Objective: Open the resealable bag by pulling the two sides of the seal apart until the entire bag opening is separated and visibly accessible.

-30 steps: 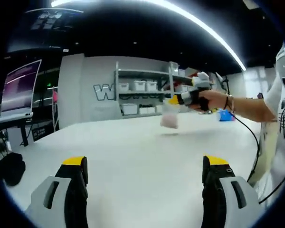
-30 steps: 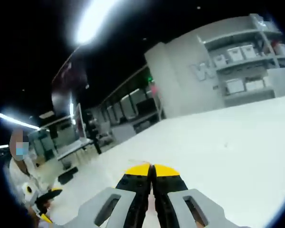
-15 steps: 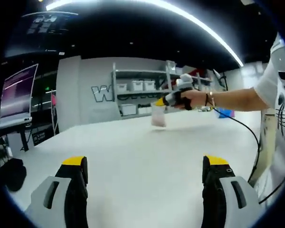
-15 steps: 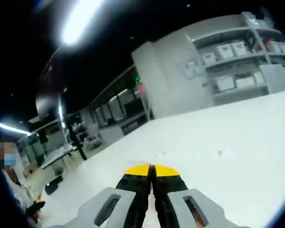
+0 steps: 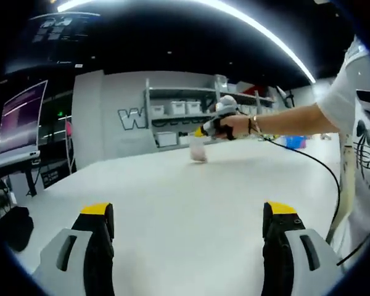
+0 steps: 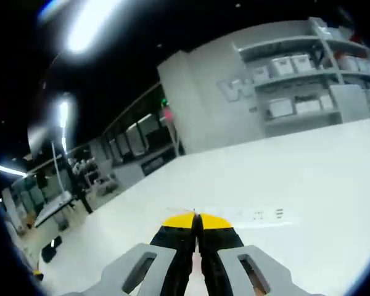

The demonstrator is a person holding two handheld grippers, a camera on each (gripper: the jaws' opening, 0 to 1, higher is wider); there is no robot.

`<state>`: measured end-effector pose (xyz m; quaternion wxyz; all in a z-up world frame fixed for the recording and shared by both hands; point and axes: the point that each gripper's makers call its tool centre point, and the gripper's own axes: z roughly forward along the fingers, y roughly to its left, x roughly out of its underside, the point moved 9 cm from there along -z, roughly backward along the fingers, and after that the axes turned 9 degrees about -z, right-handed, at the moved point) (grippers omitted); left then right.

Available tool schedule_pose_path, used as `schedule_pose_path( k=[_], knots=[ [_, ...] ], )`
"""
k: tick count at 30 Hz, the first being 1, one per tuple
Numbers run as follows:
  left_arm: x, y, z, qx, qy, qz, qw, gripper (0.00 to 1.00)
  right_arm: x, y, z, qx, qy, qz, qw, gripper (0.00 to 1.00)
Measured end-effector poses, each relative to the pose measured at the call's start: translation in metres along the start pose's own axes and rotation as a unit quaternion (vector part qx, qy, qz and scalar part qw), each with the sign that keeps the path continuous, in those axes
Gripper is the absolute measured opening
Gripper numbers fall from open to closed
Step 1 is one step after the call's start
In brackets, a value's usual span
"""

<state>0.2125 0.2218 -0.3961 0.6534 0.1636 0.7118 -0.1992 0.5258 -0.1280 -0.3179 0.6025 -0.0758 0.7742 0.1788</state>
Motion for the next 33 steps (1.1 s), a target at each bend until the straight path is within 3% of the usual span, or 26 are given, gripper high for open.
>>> schedule_pose_path(
  k=[14,22,33],
  knots=[
    [-0.001,0.007,0.002,-0.004,-0.001,-0.007,1.0000,1.00,-0.012,-0.022,0.049,0.082,-0.006,-0.040,0.9959,0.00],
    [0.002,0.009,-0.001,-0.006,0.003,-0.007,1.0000,1.00,0.022,0.015,0.065,0.052,0.018,-0.048,0.9973,0.00],
    [0.003,0.010,0.000,-0.006,0.004,-0.004,1.0000,1.00,0.042,0.033,0.081,0.019,0.049,-0.055,0.9971,0.00]
  ],
)
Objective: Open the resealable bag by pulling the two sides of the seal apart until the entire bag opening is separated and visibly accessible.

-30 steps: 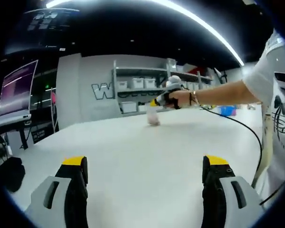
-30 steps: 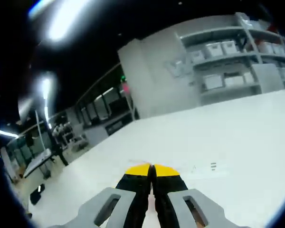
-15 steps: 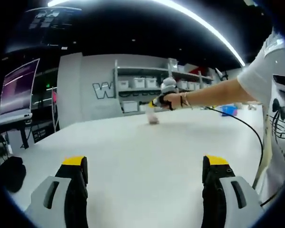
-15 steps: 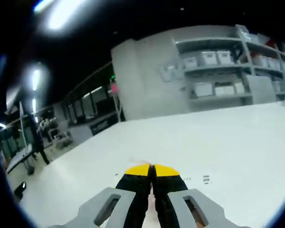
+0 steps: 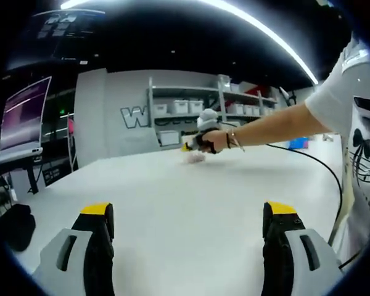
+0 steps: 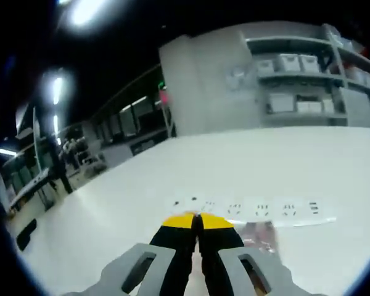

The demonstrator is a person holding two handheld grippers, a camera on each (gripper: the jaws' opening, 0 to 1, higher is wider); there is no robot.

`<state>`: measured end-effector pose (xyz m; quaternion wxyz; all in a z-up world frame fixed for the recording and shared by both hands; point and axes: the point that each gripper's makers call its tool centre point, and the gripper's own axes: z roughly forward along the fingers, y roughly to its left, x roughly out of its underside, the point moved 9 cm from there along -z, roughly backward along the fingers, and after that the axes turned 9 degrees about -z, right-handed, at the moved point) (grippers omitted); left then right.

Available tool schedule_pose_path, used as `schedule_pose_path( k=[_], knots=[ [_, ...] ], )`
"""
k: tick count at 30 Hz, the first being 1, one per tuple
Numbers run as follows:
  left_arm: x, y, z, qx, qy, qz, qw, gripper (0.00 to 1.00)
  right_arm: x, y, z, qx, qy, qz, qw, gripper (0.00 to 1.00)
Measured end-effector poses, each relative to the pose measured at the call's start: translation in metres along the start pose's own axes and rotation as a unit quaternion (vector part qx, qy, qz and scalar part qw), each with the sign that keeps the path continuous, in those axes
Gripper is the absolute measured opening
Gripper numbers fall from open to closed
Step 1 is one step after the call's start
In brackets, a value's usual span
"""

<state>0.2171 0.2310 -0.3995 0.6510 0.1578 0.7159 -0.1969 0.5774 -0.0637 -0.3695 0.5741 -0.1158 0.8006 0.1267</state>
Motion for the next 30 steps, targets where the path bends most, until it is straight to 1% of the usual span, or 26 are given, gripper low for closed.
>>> schedule_pose_path(
  k=[1,5,8,17,20,22,26,30],
  knots=[
    [0.000,0.000,0.000,0.000,0.000,-0.001,1.0000,1.00,0.001,0.001,0.000,-0.001,0.001,-0.001,1.0000,0.00],
    [0.000,-0.001,0.000,0.001,-0.002,0.000,1.0000,1.00,0.004,0.004,-0.004,-0.012,0.002,-0.002,0.9999,0.07],
    [-0.001,-0.002,-0.001,0.001,-0.004,0.000,1.0000,1.00,0.005,0.007,-0.008,-0.019,0.002,-0.011,0.9998,0.11],
    [-0.005,-0.010,-0.003,0.005,-0.007,0.006,0.9999,1.00,0.003,0.006,-0.029,-0.029,-0.018,-0.029,0.9990,0.12],
    [-0.006,-0.012,-0.005,0.006,-0.008,0.008,0.9999,1.00,0.004,0.007,-0.036,-0.029,-0.023,-0.048,0.9981,0.13],
    [-0.006,-0.013,-0.005,0.007,-0.007,0.008,0.9999,1.00,0.004,0.007,-0.040,-0.027,-0.027,-0.054,0.9978,0.13],
    [-0.004,-0.013,-0.006,0.005,-0.003,0.007,1.0000,1.00,0.007,0.006,-0.043,-0.025,-0.028,-0.061,0.9974,0.16],
    [-0.006,-0.012,-0.009,0.001,-0.008,0.009,0.9999,1.00,0.011,0.004,-0.045,-0.020,-0.029,-0.070,0.9969,0.19]
  ],
)
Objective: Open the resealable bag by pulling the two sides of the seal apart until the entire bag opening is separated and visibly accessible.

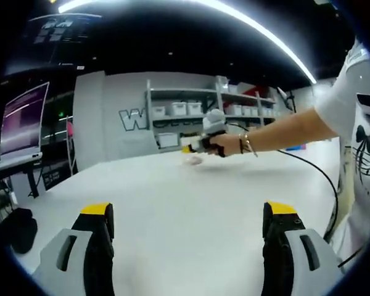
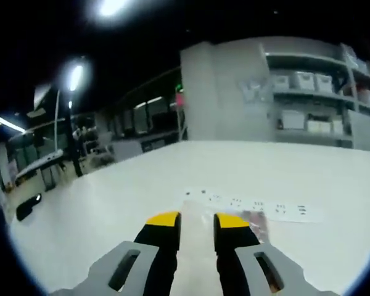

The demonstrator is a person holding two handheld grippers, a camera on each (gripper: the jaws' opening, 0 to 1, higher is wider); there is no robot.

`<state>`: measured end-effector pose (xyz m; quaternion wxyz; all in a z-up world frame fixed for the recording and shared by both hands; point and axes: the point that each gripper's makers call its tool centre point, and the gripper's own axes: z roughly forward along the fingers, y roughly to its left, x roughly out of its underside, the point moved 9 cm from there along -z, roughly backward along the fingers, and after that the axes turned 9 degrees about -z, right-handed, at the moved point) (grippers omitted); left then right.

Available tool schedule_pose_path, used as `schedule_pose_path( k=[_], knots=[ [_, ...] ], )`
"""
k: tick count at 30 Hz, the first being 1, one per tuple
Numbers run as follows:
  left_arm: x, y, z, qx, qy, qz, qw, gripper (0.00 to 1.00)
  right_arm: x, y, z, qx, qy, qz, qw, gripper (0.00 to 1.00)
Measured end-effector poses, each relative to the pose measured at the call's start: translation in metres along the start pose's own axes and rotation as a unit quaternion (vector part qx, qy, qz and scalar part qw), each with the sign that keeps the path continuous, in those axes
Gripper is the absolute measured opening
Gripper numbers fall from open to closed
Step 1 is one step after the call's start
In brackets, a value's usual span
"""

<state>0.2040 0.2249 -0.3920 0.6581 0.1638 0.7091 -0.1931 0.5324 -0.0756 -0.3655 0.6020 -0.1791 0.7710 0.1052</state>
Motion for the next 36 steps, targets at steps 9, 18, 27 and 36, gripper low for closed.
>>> schedule_pose_path(
  k=[9,18,27,36],
  knots=[
    [0.002,0.001,-0.002,-0.005,0.003,0.004,1.0000,1.00,0.010,-0.002,-0.008,0.006,0.001,-0.001,1.0000,0.25],
    [0.000,0.000,-0.003,-0.005,0.001,0.002,1.0000,1.00,0.017,-0.008,-0.020,0.023,0.002,0.007,0.9997,0.37],
    [-0.004,-0.005,-0.003,-0.002,-0.003,0.007,1.0000,1.00,0.017,-0.015,-0.032,0.033,0.001,0.018,0.9993,0.52],
    [-0.007,-0.005,-0.007,-0.005,-0.005,0.010,0.9999,1.00,0.021,-0.016,-0.036,0.035,0.011,0.026,0.9990,0.70]
  ],
)
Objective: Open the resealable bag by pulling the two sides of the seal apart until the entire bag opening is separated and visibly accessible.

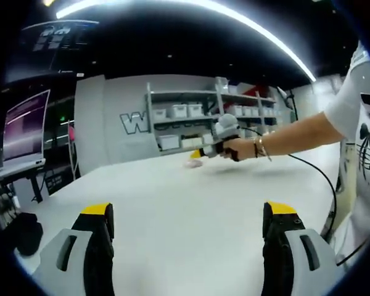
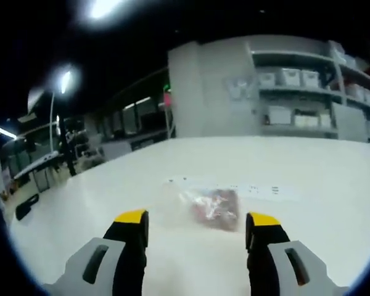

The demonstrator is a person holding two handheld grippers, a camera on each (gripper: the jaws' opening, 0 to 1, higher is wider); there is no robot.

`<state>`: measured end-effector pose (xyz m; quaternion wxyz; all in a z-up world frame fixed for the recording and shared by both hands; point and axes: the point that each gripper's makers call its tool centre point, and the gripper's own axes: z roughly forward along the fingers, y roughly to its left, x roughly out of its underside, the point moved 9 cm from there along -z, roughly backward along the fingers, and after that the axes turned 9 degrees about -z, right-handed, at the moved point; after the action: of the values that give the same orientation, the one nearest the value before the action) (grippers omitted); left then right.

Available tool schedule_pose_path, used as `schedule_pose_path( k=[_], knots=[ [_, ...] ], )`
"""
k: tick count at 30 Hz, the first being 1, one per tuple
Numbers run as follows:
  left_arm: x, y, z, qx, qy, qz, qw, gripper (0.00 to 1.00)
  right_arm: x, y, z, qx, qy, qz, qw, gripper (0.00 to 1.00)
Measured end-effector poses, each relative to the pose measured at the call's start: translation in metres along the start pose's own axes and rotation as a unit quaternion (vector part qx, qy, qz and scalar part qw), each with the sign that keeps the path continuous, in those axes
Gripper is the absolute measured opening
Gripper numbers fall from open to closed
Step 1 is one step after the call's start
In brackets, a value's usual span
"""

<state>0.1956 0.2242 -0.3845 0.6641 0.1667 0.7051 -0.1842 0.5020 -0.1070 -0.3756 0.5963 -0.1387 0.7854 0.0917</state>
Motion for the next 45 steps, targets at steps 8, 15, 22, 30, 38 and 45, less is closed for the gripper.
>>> schedule_pose_path(
  k=[8,15,22,30,38,45],
  knots=[
    [-0.001,0.001,-0.002,-0.002,-0.001,0.003,1.0000,1.00,0.007,0.000,0.000,-0.002,0.014,-0.003,0.9999,0.90],
    [-0.001,0.000,-0.004,-0.003,0.000,0.003,1.0000,1.00,0.010,0.002,-0.004,-0.005,0.019,0.001,0.9998,0.95],
    [-0.002,-0.001,-0.005,-0.002,-0.001,0.004,1.0000,1.00,0.012,0.000,-0.012,-0.004,0.017,0.004,0.9998,0.94],
    [-0.003,-0.005,-0.006,0.000,-0.003,0.003,1.0000,1.00,0.010,-0.003,-0.024,-0.006,0.010,0.001,0.9999,0.94],
    [-0.005,-0.007,-0.008,0.002,-0.006,0.004,1.0000,1.00,0.012,-0.003,-0.035,-0.009,0.004,0.001,1.0000,0.93],
    [-0.005,-0.009,-0.009,0.003,-0.006,0.004,1.0000,1.00,0.016,-0.004,-0.048,-0.014,-0.001,0.006,0.9999,0.92]
  ],
)
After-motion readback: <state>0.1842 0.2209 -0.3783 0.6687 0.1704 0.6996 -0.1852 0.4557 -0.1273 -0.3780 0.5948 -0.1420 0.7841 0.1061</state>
